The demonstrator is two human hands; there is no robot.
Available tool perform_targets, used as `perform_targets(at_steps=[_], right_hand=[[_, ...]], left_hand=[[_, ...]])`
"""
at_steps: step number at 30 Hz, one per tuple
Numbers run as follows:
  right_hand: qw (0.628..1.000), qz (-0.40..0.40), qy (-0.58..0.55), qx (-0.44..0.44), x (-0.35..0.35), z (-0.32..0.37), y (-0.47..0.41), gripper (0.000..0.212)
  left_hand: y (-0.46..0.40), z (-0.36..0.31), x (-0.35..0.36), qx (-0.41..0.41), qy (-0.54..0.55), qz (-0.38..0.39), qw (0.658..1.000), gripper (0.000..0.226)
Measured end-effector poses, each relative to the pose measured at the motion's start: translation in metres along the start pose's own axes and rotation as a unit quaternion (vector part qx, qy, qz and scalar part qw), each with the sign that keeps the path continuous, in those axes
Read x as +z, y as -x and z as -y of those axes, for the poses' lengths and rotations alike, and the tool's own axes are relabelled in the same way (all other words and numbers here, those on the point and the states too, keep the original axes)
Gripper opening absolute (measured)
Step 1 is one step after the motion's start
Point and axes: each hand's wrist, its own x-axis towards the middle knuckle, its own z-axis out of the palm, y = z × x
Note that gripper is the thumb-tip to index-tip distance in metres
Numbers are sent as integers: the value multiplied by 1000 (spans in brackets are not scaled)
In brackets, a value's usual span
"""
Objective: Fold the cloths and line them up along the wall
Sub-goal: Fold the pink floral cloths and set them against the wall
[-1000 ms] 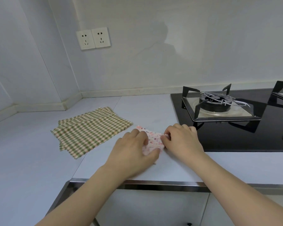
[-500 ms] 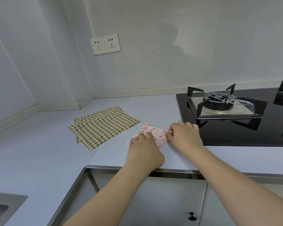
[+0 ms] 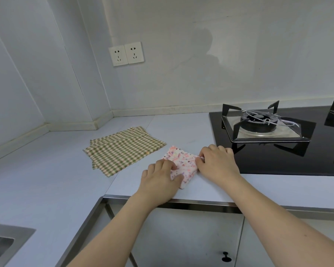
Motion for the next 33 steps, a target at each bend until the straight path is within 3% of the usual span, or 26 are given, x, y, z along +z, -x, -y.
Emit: perform_targets(at_steps=[5,8,11,13,16,18,20,23,26,29,31,33], right_hand=[[999,43,23,17,-3,6,-1,43],[994,106,12,31,-12,9,-6,38],[982,153,-111,11,-20,10,-13,26],[939,173,-295,26,-24,9,-20,13],[845,155,-507,61,-28,5,-40,15],[810,134,-566,67,-31,2,-60,25],[779,128,-608,80,-33,-1,-85,33],[731,145,-654,131,-42,-4,-122,41],[695,151,-676,192,-69,-4,-150,45],[664,149,-692,240,-121,-2,-170,47],[655,145,-696,255,-163,-2,-180,51],[668,149,-683,254,-206,-6,-187,55]], left_hand=[[-3,1,-18,-10,23,108,994,59],[-16,7,-30,-35,98,111,988,50],[-42,17,-34,-107,173,58,977,51],[-58,18,-33,-140,188,73,970,63],[-83,15,-32,-178,359,110,910,56],[-107,13,-30,-191,457,124,860,46],[-132,12,-25,-181,514,108,832,53],[-163,4,-24,-184,614,121,758,56],[-182,-17,-39,-192,642,186,719,56],[-193,-47,-73,-219,672,200,678,58],[-194,-71,-106,-254,666,227,664,64],[-193,-96,-136,-275,637,273,667,74]])
